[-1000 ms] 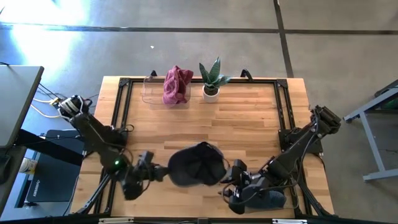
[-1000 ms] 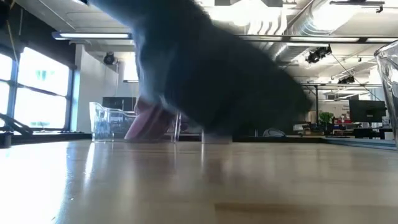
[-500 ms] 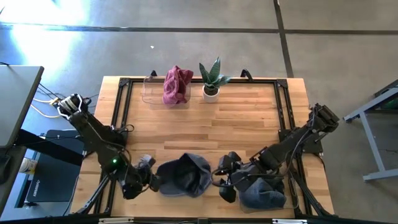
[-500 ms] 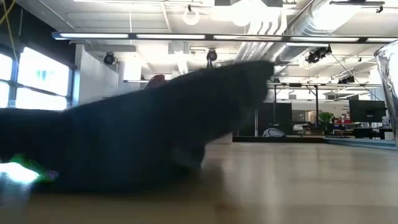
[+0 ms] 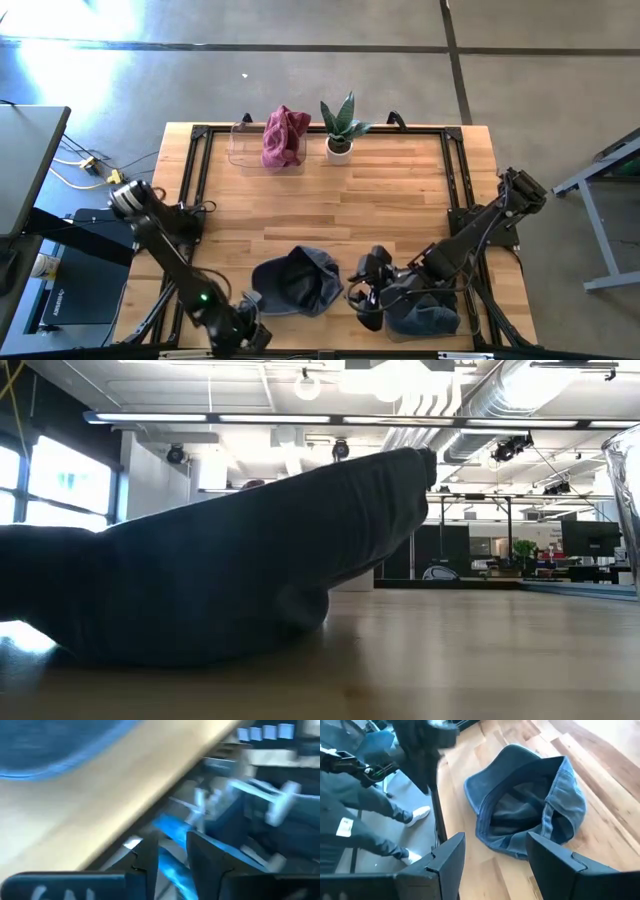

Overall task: Pick & Place hat
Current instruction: Put the blue cap into the bottom transparent bin

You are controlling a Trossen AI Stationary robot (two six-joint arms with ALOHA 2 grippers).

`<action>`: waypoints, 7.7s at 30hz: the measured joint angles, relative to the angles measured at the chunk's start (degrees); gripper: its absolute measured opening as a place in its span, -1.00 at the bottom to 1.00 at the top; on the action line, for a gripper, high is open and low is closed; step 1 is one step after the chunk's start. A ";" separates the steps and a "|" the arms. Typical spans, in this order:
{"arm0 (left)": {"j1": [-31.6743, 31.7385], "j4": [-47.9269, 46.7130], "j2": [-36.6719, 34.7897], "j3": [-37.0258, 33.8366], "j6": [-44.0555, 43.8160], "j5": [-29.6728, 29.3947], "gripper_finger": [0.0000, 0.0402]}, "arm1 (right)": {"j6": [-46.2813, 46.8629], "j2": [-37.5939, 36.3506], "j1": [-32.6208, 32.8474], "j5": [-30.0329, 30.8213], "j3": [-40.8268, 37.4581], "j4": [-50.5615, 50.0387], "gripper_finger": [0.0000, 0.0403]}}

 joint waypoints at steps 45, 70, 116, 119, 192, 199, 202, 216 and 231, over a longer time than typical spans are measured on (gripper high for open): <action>9.28 -29.90 4.86 -2.54 -14.62 -17.01 -0.99 | -13.65 18.53 -30.15 -32.16 0.04 -4.18 -0.33; 14.76 -30.76 -10.19 9.38 27.15 -12.70 -1.00 | 9.50 3.17 -17.08 -14.27 -0.03 -16.72 -0.12; 22.54 -27.81 6.49 9.41 5.86 -26.09 -1.00 | 25.62 -3.69 -13.26 12.46 -23.12 40.09 -0.93; 24.10 -27.78 6.47 9.45 8.37 -23.49 -1.00 | 24.24 -3.90 -12.13 14.48 -22.40 39.89 -0.96; 19.60 -18.38 5.03 23.58 66.72 -3.02 0.00 | 27.12 -1.49 -14.77 5.29 -21.88 33.47 -0.97; 18.80 -14.62 5.15 23.61 80.33 2.69 0.00 | 25.19 -1.49 -15.23 5.38 -21.86 37.85 -0.97; 18.66 -12.04 5.20 23.58 85.43 5.26 0.00 | 24.33 -1.49 -15.37 5.11 -21.86 37.96 -0.97; 18.71 -12.33 3.80 23.50 59.73 -14.15 -0.22 | 26.19 0.88 -15.40 8.85 -21.68 36.51 -0.97; 18.71 -19.77 3.83 23.50 58.71 -15.05 -0.99 | 27.19 1.23 -13.02 13.83 -21.66 39.14 -0.97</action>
